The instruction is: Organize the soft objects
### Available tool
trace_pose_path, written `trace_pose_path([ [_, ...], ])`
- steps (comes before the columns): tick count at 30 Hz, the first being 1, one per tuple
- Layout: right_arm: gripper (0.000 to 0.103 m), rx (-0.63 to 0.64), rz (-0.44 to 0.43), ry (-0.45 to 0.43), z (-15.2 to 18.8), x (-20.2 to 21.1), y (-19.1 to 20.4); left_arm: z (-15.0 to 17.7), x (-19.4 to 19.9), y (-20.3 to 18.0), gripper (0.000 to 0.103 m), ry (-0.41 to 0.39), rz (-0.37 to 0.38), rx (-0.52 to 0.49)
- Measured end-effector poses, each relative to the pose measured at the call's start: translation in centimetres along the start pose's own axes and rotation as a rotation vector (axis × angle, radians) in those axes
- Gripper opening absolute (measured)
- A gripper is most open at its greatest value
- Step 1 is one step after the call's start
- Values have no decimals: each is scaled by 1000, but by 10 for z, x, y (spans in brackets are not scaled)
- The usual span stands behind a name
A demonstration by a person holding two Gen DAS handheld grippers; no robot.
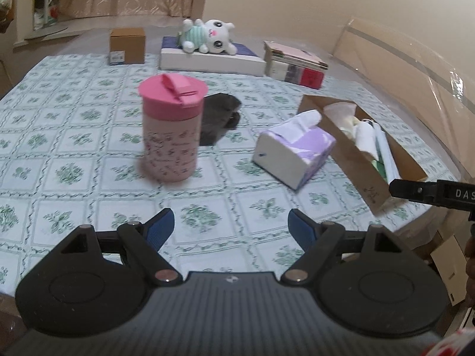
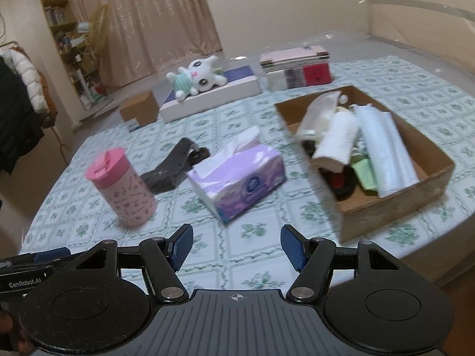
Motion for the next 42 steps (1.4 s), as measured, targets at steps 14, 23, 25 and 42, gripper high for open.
trace_pose_path([
  [14,65,41,-10,34,4,-30,11,-7,2,38,82,11,-42,6],
  [23,65,149,-43,-29,-22,-59,4,-31,-4,80,82,33,-48,-80],
  [25,65,183,-70,-40,-28,-68,3,-36,-5,92,82,38,-27,-94],
  [42,65,567,-205,-91,-71,-128,8,-85,-17,174,81,46,12,-273],
])
Point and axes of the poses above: each gripper's, at about its wrist camera, not at the fingertips, and x roughly against the way its jaws point, y to its left, z to its underside, the point moved 3 cm from there along -x, roughly the way its jaws point, and after that the axes turned 14 degrees about z, right-handed, at the moved point
